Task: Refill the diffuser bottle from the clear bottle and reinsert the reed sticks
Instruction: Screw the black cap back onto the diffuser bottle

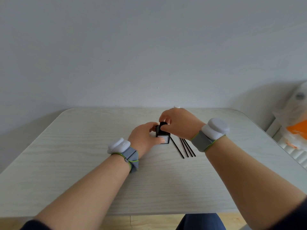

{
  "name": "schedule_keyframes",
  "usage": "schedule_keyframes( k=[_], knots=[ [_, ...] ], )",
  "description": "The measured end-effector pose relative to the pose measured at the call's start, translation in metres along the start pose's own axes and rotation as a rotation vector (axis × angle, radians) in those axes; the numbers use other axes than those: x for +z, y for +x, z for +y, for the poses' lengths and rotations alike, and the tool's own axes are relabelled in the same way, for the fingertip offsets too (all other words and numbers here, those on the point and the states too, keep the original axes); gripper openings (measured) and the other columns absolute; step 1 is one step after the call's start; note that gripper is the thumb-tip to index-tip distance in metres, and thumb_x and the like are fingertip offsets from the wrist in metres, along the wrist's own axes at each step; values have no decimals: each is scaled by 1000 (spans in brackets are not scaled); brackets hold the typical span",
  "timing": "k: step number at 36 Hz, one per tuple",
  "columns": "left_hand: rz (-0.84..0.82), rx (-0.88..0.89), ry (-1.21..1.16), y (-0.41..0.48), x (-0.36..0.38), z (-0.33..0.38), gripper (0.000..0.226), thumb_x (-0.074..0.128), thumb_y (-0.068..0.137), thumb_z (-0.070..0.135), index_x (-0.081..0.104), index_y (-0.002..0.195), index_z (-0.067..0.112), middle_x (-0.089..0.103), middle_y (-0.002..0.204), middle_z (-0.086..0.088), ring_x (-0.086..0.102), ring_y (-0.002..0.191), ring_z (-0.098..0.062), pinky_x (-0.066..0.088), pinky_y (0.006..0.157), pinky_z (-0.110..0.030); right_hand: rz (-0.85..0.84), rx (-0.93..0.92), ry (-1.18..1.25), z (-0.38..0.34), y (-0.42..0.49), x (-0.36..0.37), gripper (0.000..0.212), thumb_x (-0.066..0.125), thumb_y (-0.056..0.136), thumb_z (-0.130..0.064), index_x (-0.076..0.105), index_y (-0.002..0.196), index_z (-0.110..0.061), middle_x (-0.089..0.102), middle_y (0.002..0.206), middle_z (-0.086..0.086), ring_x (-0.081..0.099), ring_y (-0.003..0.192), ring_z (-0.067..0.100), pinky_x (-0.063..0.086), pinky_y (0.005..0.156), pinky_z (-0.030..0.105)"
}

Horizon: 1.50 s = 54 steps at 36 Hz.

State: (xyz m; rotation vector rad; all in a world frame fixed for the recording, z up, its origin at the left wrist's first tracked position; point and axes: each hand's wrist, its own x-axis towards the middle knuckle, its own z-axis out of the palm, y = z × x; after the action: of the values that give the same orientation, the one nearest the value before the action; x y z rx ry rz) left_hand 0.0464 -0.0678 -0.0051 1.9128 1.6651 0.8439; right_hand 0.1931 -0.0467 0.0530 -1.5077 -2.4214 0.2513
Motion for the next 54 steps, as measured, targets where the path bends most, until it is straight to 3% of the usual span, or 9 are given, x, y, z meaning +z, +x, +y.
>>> schedule_keyframes(
  k=[9,13,17,25,30,43,50,52,54],
  knots=[
    [-5,-1,4,1,0,-1,45,73,77,29,60,120,25,63,114,8,55,111,-12,36,88,-23,25,64,-164,-5,4,4,37,52,90,-45,62,99,-11,62,86,4,53,77,19,43,66,29],
    [-6,0,4,1,0,-1,44,73,77,30,60,119,25,64,114,8,55,111,-12,38,89,-25,38,55,-109,-4,3,7,36,53,89,-46,61,99,-13,60,95,3,56,86,19,47,71,30],
    [-9,-4,-4,2,0,-1,50,74,76,30,58,123,24,64,119,6,55,114,-12,38,91,-24,-3,37,-17,-1,2,5,30,59,85,-37,62,110,-20,61,108,-1,57,98,17,51,83,32],
    [9,8,-12,0,-1,0,49,74,77,27,59,123,22,64,118,6,56,113,-13,38,92,-24,-35,-19,41,-3,1,-1,27,53,84,-10,66,106,-19,66,104,-2,60,92,16,48,78,24],
    [11,1,-9,0,0,-1,50,75,76,29,59,123,23,64,117,6,56,112,-13,39,95,-26,-31,-29,55,-3,1,-1,31,50,85,-8,66,108,-20,67,106,-3,58,90,14,44,77,21],
    [3,-7,-3,3,1,-2,47,74,76,30,60,120,25,63,112,9,55,111,-10,36,88,-23,16,42,-55,-2,5,5,24,56,86,-34,64,104,-19,63,88,-4,53,93,17,49,74,30],
    [-6,2,9,3,1,-2,44,73,77,30,60,119,26,63,115,8,55,111,-11,36,88,-23,37,102,-180,-5,7,10,43,51,87,-54,54,87,-12,54,73,4,51,68,20,42,59,31],
    [-8,-1,3,2,0,-2,45,73,77,30,60,120,27,63,116,9,54,112,-10,37,89,-23,32,104,-197,-6,7,10,49,48,88,-58,54,85,-10,52,69,3,52,68,21,43,60,32],
    [-8,5,-5,2,0,-3,47,73,76,29,60,121,28,64,117,9,55,113,-11,40,94,-25,18,93,-148,-5,6,9,52,49,87,-60,59,95,-9,58,83,5,55,79,21,49,69,34]
  ],
)
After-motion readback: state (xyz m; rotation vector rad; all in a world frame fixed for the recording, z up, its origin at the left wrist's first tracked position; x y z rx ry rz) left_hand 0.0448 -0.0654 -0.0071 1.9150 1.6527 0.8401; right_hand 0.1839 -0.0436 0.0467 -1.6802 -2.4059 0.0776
